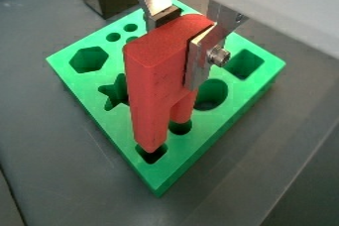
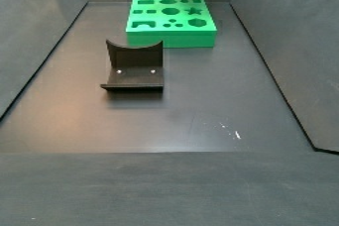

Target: Insert the square-circle object.

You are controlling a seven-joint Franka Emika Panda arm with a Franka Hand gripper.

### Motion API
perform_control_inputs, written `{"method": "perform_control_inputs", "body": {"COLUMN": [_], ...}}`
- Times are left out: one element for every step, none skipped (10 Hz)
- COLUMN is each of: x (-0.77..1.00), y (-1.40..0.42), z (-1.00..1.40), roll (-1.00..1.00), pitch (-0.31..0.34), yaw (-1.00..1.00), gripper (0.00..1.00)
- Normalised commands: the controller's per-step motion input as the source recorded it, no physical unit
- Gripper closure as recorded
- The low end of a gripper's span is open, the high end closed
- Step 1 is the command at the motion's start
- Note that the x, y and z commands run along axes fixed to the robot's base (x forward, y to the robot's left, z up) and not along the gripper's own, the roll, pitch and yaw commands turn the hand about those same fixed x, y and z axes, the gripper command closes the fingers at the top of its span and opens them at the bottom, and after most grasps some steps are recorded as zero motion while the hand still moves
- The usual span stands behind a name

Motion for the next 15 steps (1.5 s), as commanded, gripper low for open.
{"method": "perform_control_inputs", "body": {"x": [0.00,0.01,0.00,0.00,0.00,-0.03,0.00,0.00,0.00,0.00,-0.07,-0.09,-0.02,-0.02,0.00], "y": [-0.04,-0.03,-0.02,0.00,0.00,0.00,0.00,0.00,0.00,0.00,0.00,0.00,0.00,0.00,0.00], "z": [-0.15,-0.13,-0.15,-0.16,-0.13,-0.03,-0.12,-0.17,-0.13,-0.09,-0.19,-0.25,-0.31,-0.28,-0.21], "roll": [0.09,0.08,0.04,0.00,-0.09,-0.10,-0.03,0.00,0.00,0.10,0.31,0.32,0.22,0.09,0.00], "pitch": [0.041,0.046,0.030,-0.019,-0.191,-0.309,-0.290,-0.306,-0.354,-0.314,-0.169,-0.154,-0.179,-0.229,-0.257], "yaw": [-0.23,-0.34,-0.15,-0.02,0.00,-0.01,0.00,0.00,0.00,-0.01,-0.05,0.00,0.00,0.00,0.00], "gripper": [1.00,1.00,1.00,1.00,1.00,1.00,1.00,1.00,1.00,1.00,1.00,1.00,1.00,1.00,1.00]}}
